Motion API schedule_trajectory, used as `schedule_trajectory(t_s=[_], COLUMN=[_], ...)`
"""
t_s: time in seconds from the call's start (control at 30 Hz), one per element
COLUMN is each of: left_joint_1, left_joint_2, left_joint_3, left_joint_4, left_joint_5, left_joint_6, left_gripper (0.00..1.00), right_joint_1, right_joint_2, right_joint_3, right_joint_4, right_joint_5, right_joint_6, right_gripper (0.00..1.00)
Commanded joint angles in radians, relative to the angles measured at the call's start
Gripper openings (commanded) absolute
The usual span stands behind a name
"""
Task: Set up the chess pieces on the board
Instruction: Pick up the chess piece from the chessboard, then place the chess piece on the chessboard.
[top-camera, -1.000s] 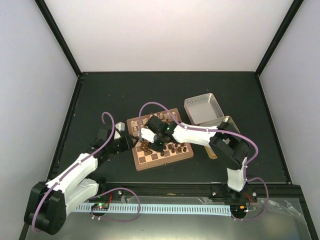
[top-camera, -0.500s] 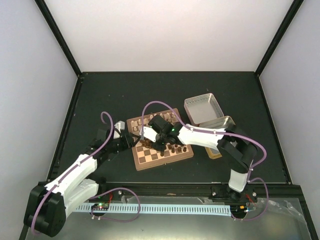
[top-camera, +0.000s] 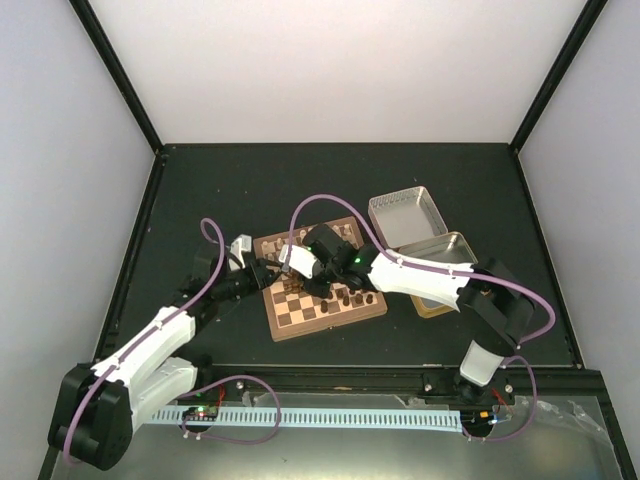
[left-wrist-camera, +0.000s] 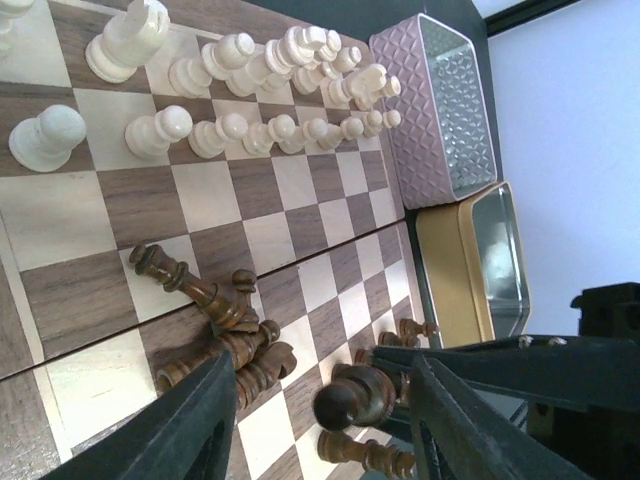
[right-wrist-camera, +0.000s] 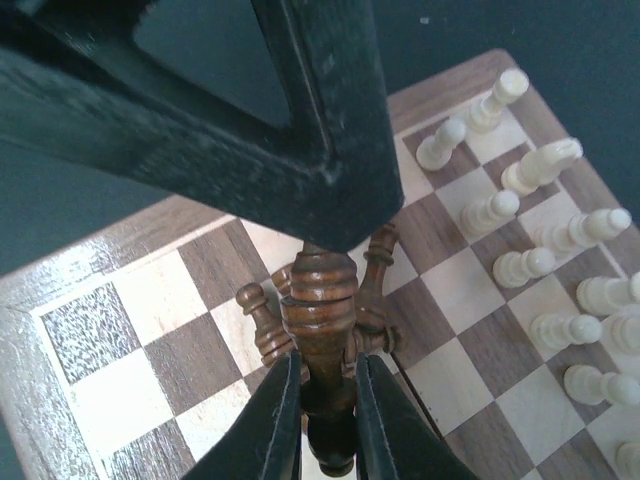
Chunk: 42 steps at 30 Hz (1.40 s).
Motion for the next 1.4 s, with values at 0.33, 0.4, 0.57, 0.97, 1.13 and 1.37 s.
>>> schedule_trajectory(t_s=[0.33,0.4,0.57,0.97,1.13,1.37], left_joint_1=[0.007,0.007,0.007,0.005,-0.030,-0.234], left_joint_2=[0.035,0.036,0.040,-0.048,-0.092,-0.070], left_joint_3=[-0.003,-0.004,-0.007,0.069,0.092,0.092], left_joint_4=[0.153,0.156,0.156,-0.094,-0.192,-0.168], left_joint_5=[0.069,0.074,0.081,-0.105,-0.199,-0.324], left_joint_6=[-0.082,-0.082,-0.075,0.131,0.228,0.278], left_gripper=[0.27,0.21,0.08,0.02,0.02,0.02], right_joint_1=[0.003,0.003,0.003,0.001,-0.006,-0.037], right_joint_2=[-0.060,-0.060,-0.055,-0.102,-0.185,-0.296], right_joint_3=[-0.021,-0.020,-0.019,-0.037,-0.066,-0.105], right_joint_4=[0.072,0.073,0.075,0.082,0.117,0.118], right_joint_5=[-0.069,-0.066,-0.058,0.113,0.241,0.406], right_joint_6=[0.028,0.030,0.045,0.116,0.209,0.383], right_gripper=[0.07,0.07,0.07,0.07,0.07,0.07])
